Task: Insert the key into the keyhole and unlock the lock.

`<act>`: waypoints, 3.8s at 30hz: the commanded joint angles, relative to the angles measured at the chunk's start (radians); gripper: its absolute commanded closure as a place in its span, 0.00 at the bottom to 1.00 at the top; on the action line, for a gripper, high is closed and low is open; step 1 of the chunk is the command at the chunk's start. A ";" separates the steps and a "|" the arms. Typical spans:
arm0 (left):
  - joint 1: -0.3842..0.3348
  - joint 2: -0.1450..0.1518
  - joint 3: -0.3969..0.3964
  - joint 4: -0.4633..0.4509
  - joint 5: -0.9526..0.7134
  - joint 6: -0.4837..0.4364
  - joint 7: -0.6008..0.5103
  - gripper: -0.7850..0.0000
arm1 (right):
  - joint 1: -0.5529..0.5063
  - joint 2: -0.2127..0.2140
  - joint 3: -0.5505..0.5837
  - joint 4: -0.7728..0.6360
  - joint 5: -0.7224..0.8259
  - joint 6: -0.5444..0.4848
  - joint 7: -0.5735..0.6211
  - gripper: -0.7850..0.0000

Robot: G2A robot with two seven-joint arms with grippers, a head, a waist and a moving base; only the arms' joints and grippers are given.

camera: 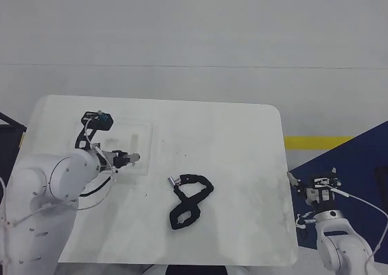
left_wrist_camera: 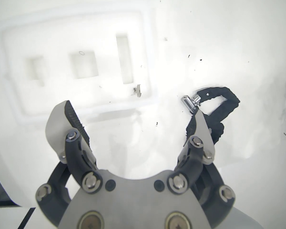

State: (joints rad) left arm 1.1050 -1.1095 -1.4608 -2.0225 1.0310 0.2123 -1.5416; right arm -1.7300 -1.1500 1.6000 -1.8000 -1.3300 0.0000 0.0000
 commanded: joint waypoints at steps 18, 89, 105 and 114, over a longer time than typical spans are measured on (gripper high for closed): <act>-0.070 0.009 0.074 0.156 -0.106 0.027 0.006 0.00 | 0.000 0.000 0.000 0.000 0.000 0.000 0.000 0.00; -0.165 0.148 0.156 0.221 -0.231 0.109 0.043 1.00 | 0.000 0.000 0.000 0.000 0.000 0.000 0.000 0.00; 0.145 0.161 -0.402 0.348 -1.230 -0.286 0.085 1.00 | 0.000 0.000 0.000 0.000 0.000 0.000 0.000 0.00; 0.086 0.197 -0.338 0.568 -1.419 -0.401 0.006 1.00 | 0.000 0.000 0.000 0.000 0.000 0.000 0.000 0.00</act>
State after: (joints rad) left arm 1.1925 -0.9144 -1.8032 -1.4588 -0.3858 -0.1849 -1.5362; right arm -1.7300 -1.1500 1.6000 -1.8000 -1.3300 0.0000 0.0000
